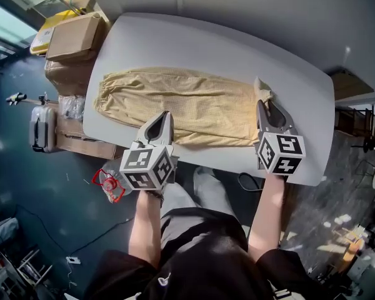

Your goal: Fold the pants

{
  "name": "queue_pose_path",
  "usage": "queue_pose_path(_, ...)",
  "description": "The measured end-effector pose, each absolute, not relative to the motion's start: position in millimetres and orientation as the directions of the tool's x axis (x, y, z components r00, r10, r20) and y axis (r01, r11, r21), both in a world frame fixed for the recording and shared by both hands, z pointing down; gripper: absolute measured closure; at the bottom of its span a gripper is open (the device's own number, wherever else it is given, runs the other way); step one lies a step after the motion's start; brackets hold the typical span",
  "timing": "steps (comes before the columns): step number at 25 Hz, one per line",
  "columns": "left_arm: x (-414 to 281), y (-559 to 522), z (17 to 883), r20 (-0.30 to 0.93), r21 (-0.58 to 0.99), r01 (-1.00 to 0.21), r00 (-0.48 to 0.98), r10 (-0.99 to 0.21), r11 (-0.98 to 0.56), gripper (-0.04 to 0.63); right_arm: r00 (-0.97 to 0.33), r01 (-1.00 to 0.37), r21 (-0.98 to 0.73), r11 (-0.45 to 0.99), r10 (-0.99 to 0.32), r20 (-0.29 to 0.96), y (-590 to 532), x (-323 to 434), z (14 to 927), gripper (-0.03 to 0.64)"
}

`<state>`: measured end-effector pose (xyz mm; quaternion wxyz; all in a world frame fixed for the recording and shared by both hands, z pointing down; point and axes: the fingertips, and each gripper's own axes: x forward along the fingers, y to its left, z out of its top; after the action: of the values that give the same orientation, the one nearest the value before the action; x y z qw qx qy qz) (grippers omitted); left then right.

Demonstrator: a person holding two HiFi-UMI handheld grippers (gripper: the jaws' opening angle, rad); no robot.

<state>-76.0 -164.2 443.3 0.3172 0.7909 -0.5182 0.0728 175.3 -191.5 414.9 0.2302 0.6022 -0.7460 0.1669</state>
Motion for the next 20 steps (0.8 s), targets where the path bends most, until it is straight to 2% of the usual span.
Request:
queue_pose_path(10,-143,-142,460,0.474,0.436,-0.888,0.367,-0.801,-0.149,0.592,-0.325,-0.878,0.044,0.476,-0.662,0.675,-201,38,490,0.540)
queue_pose_path(18,-179,-127,485,0.495,0.466,-0.882,0.322,-0.807,-0.066,0.592,-0.297,-0.698,0.134,0.703,-0.454,0.840,-164,-39,584,0.537)
queue_pose_path(20,-185,-125,489,0.498,0.469,-0.882,0.312,-0.809,-0.051,0.592,-0.303,-0.663,0.118,0.740,-0.409,0.861,-154,-48,601,0.512)
